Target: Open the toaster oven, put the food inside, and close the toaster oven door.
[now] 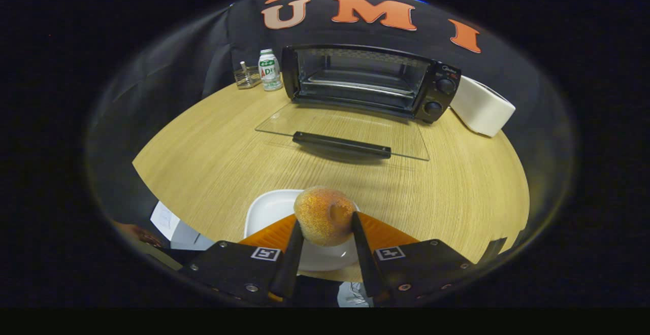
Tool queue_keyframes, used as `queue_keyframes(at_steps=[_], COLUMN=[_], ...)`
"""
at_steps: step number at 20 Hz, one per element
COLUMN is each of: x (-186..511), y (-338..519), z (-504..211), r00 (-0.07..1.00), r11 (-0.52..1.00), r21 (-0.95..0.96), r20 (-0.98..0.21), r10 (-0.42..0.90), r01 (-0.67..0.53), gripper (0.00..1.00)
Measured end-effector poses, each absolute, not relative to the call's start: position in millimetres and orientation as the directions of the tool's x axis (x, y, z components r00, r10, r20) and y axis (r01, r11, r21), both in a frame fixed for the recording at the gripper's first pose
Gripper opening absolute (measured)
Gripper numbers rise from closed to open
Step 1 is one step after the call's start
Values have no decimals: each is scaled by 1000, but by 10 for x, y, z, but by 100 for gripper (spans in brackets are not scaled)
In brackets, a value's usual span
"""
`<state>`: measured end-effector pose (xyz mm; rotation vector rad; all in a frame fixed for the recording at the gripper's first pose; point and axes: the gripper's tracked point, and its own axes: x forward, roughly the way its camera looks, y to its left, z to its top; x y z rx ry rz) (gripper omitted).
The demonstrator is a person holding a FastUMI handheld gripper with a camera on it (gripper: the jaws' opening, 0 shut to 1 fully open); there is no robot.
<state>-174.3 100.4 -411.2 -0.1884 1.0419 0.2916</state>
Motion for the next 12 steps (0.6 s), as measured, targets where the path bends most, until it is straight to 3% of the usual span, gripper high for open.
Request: queue_keyframes(at_steps=[5,12], x=[-1175,-426], y=[1059,1188], z=[-3832,-3503], r00=[572,682], r11=[963,963], r21=[-3,13], r20=[-805,-703], r10=[158,201], r01=[-270,-271], gripper=[39,35])
